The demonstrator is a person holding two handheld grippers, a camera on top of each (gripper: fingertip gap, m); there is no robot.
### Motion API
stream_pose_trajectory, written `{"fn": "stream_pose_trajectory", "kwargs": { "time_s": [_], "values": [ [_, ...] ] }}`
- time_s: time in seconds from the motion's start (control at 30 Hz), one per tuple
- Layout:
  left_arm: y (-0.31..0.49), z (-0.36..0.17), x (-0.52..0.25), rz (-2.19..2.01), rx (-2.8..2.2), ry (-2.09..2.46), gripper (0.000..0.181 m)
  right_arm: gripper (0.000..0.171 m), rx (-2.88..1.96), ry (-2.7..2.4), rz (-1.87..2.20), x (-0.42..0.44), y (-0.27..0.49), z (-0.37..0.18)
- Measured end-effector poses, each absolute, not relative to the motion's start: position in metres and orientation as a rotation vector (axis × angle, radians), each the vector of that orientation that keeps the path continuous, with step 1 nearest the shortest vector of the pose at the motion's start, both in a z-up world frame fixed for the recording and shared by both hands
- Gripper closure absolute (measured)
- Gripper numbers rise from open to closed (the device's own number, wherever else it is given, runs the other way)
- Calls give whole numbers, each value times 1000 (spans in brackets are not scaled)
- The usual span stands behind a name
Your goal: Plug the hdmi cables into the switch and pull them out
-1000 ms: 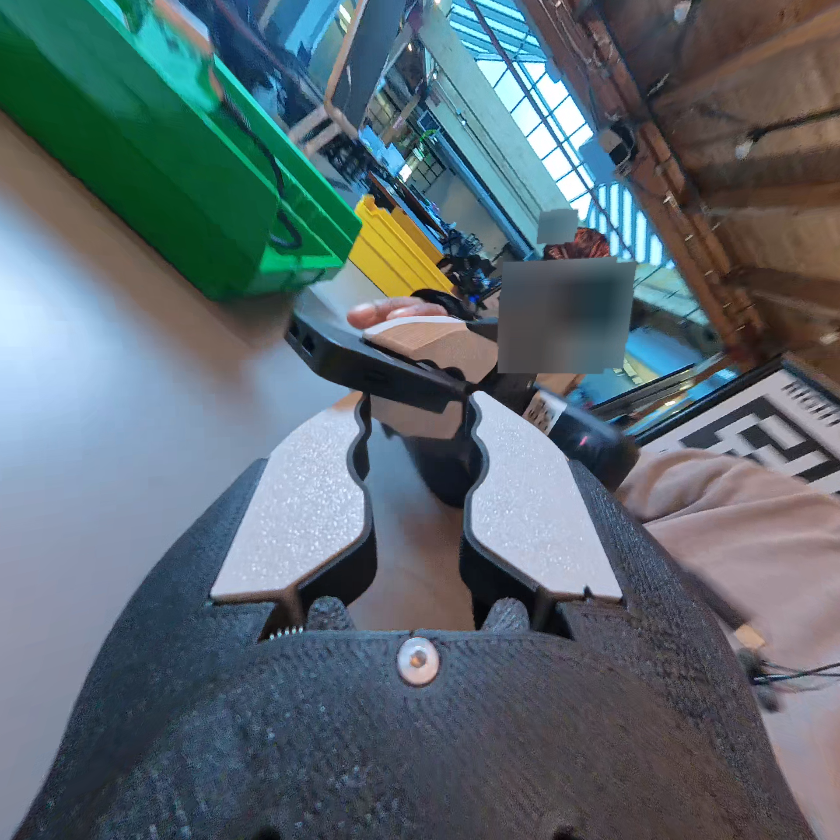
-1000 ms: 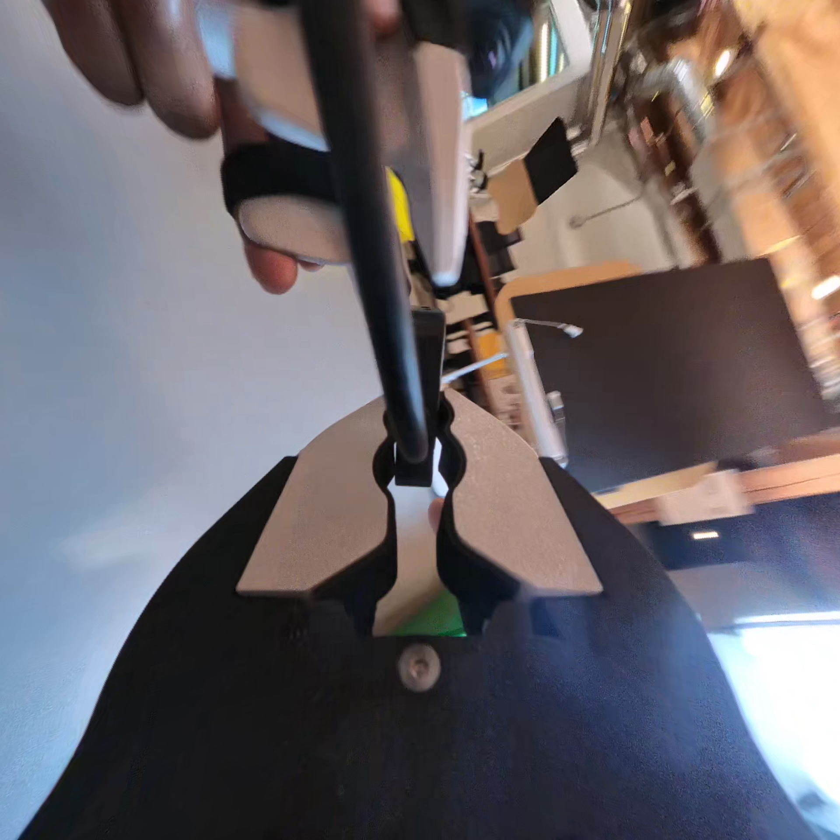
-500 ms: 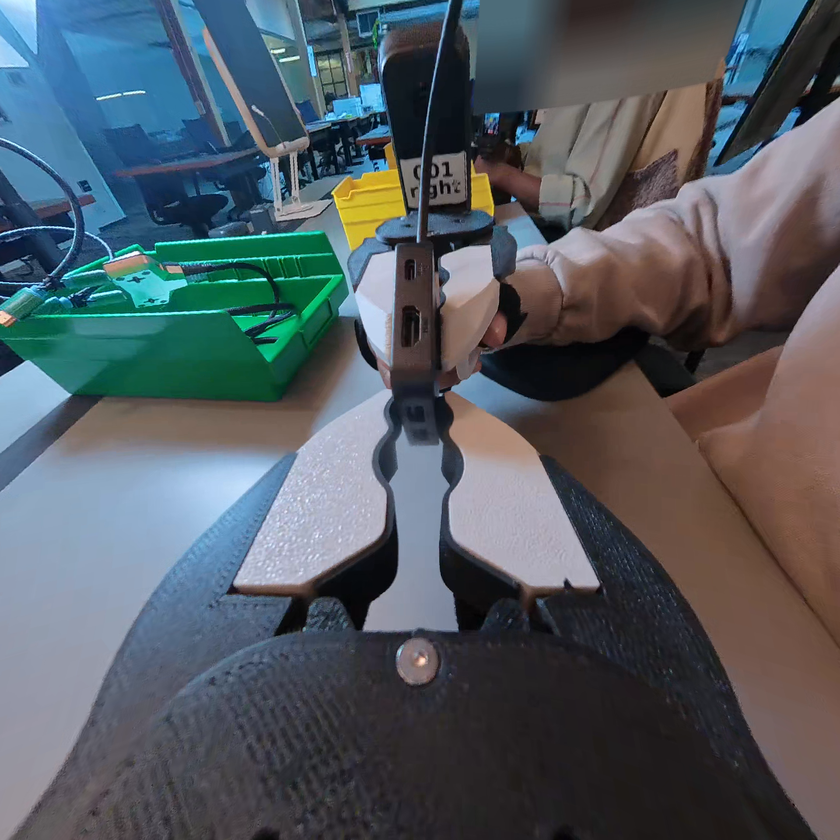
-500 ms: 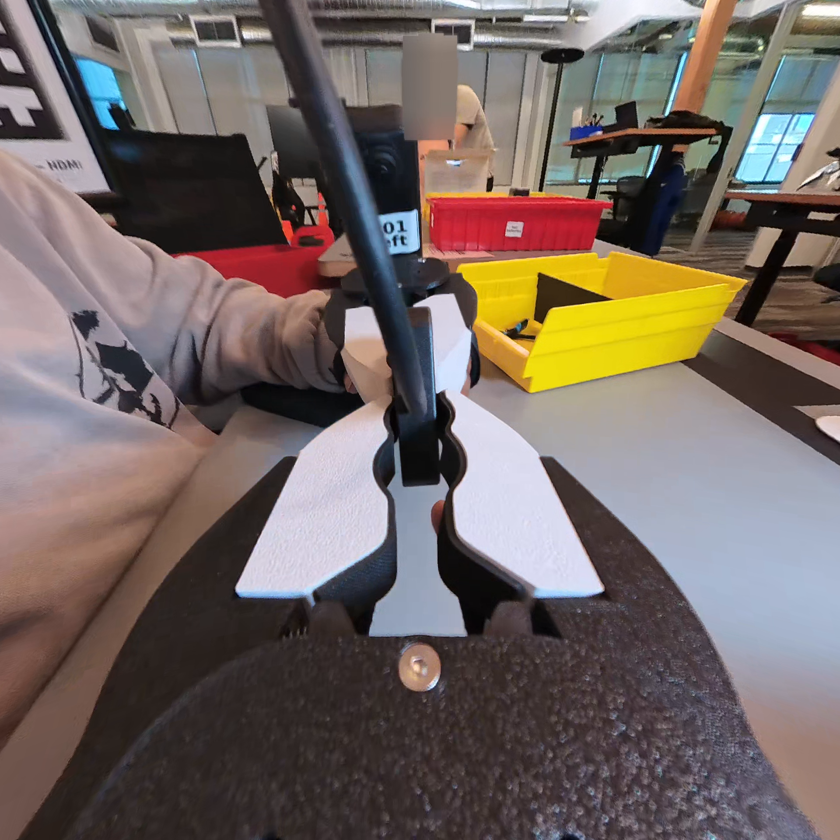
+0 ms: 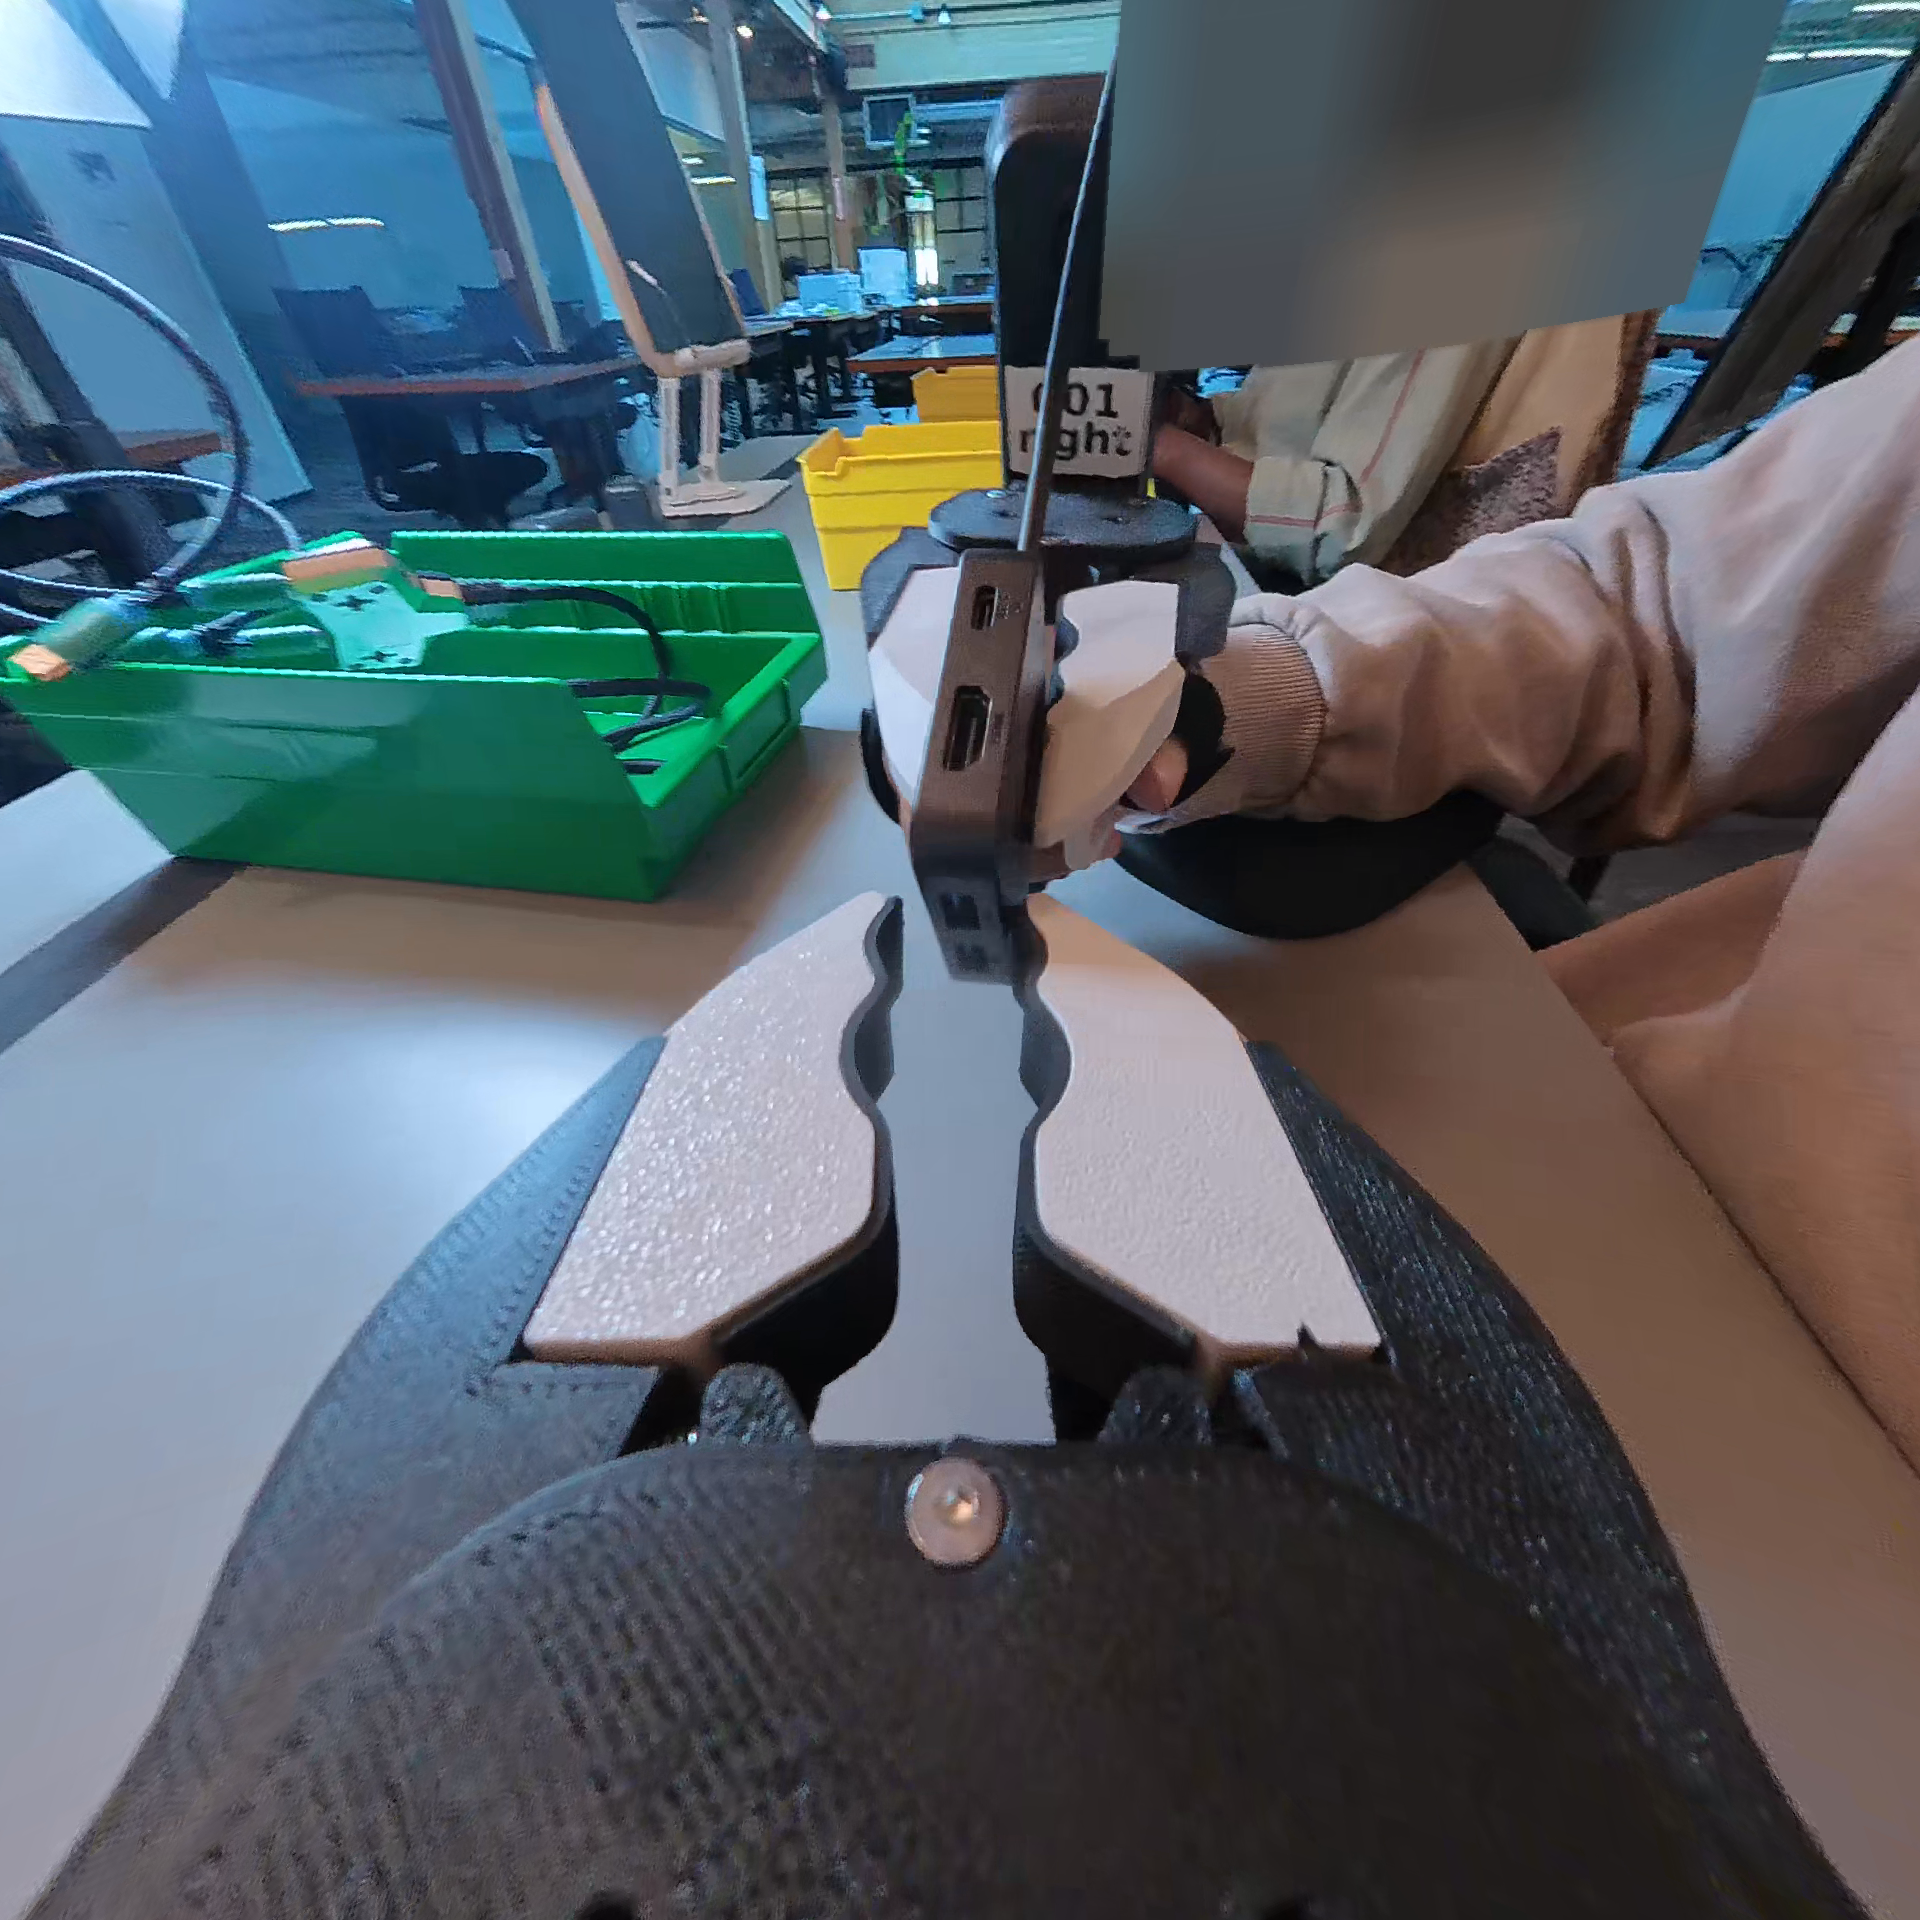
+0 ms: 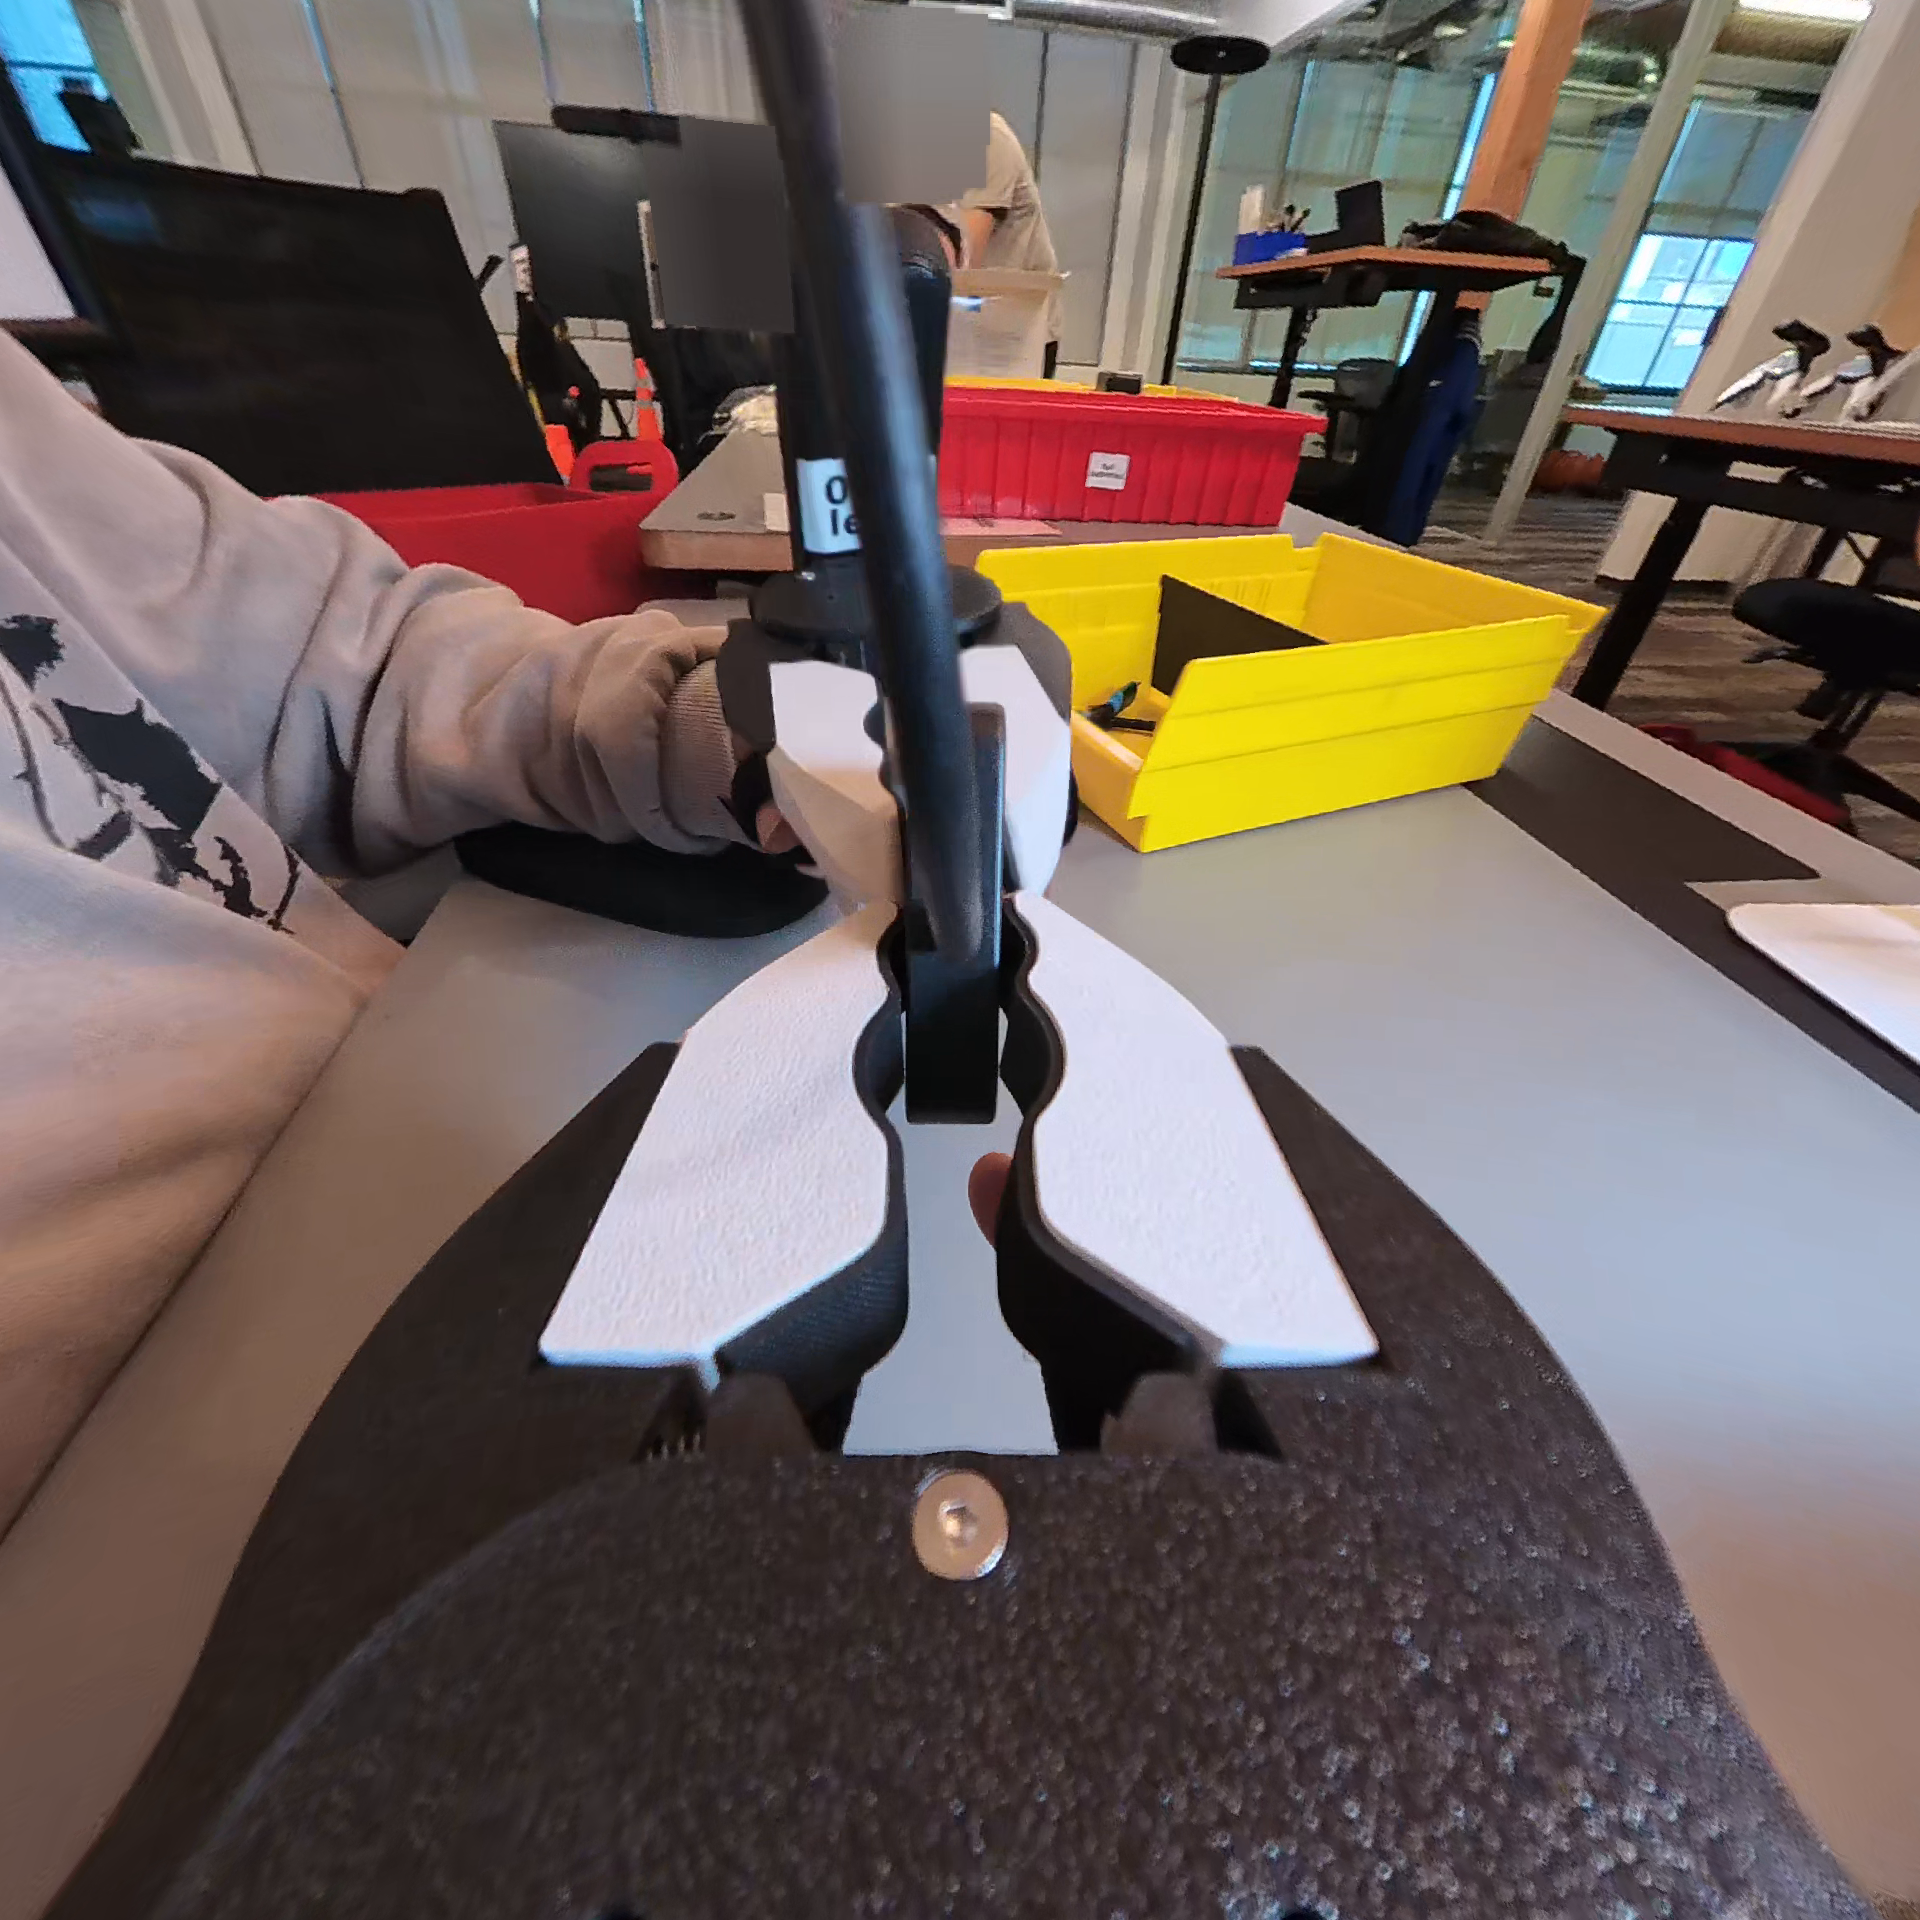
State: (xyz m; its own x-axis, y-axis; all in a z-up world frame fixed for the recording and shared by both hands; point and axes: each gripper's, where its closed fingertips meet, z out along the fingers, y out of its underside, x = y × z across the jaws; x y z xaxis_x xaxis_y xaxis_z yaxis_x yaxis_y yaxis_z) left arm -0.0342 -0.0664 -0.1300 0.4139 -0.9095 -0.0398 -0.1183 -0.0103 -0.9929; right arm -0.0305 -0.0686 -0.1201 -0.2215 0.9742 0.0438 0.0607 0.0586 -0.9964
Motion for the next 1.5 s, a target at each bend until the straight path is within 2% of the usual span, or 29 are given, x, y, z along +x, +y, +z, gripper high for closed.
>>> {"fn": "stream_pose_trajectory", "kwargs": {
  "time_s": [0.17,0.27,0.33,0.5,0.7,0.83,0.87,0.9,0.97,1.1,1.23,1.37,1.5],
  "values": [
    [-40,-92,-94,-542,-1451,825,153,157,-1171,-1387,1250,-28,-51,-121],
    [-30,-52,-178,-289,-1493,642,160,157,-1191,-1379,1222,-29,-47,-121],
    [-29,-46,-239,-165,-1630,578,153,157,-1197,-1374,1238,-29,-47,-120],
    [-27,-103,-376,146,-2208,435,146,157,-1228,-1397,1240,-34,-49,-128],
    [-22,-198,-416,256,-2699,437,139,157,-1260,-1426,1224,-37,-51,-138],
    [-18,-238,-440,384,-2941,446,138,157,-1283,-1417,1218,-35,-46,-140],
    [-15,-241,-442,379,-2956,457,156,157,-1288,-1418,1215,-34,-46,-141],
    [-10,-242,-442,360,-2949,448,158,157,-1293,-1423,1209,-34,-45,-142],
    [-7,-245,-435,241,-2946,443,174,157,-1295,-1434,1196,-33,-45,-143],
    [-8,-244,-434,302,-2914,537,174,157,-1292,-1445,1181,-34,-47,-144],
    [-4,-203,-422,400,-2730,654,174,157,-1282,-1430,1158,-33,-45,-141],
    [-1,-116,-401,442,-2423,701,175,157,-1263,-1388,1173,-31,-41,-135],
    [-5,-40,-346,279,-2064,736,174,157,-1188,-1364,1142,-27,-41,-123]
  ]
}}
